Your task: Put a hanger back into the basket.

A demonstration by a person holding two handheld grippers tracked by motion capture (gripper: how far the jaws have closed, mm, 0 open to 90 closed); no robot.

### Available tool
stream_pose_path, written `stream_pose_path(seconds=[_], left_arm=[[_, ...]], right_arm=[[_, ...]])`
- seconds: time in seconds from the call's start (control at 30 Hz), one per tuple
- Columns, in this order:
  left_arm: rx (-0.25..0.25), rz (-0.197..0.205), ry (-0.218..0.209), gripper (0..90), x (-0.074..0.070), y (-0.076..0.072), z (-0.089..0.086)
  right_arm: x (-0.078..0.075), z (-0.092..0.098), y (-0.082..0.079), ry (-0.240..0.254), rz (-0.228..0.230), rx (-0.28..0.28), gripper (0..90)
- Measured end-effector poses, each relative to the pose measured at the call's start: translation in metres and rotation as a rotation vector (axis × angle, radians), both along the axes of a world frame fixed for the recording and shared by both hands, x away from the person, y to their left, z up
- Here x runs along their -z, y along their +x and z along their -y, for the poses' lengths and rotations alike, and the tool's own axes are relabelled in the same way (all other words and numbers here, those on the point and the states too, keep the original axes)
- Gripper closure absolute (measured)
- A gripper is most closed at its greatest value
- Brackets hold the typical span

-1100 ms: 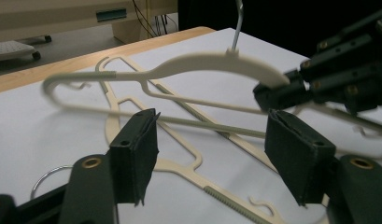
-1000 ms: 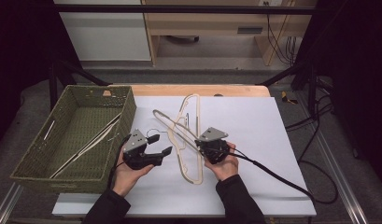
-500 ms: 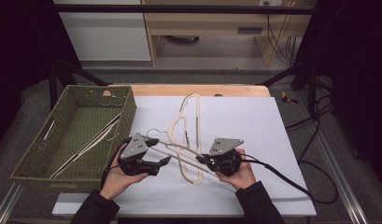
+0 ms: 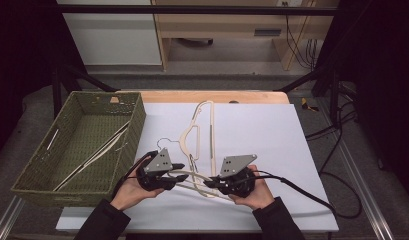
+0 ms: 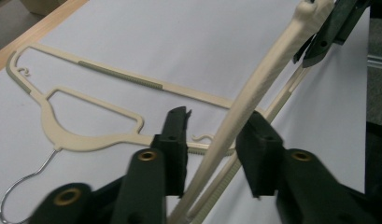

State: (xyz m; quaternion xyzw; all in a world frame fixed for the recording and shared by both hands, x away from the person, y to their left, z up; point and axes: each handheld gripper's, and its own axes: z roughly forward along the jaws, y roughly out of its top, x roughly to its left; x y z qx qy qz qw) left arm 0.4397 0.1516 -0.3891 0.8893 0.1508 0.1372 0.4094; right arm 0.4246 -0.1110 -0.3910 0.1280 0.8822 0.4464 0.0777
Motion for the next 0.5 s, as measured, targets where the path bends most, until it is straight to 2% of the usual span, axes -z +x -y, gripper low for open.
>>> stream_pose_path(seconds=[0.03,0.07,0.1,0.2,0.3,0.43,0.5], left_arm=[[0.006,-0.006,0.003,71.1,0.0,0.0,0.0],[0.011,-0.013,0.001,71.1,0.0,0.0,0.0],[0.014,-0.008,0.011,72.9,0.0,-0.001,0.0],[0.024,0.006,0.018,76.0,0.0,-0.005,0.001],[0.034,0.003,-0.001,80.5,0.0,-0.01,0.002],[0.03,0.029,0.002,84.0,0.001,-0.017,0.004],[0.009,0.029,-0.004,85.0,0.003,-0.019,0.005]], right_arm=[[0.0,0.0,0.0,-0.005,-0.006,-0.005,87.1],[0.0,0.0,0.0,-0.005,-0.006,-0.005,87.1],[0.0,0.001,0.002,-0.009,-0.01,-0.016,86.7],[-0.001,0.001,0.003,-0.011,-0.002,0.003,85.0],[-0.002,0.003,0.004,-0.013,0.012,0.079,80.1],[-0.002,0.003,0.007,-0.013,0.059,0.132,69.9],[-0.003,0.003,0.007,0.0,0.082,0.165,65.7]])
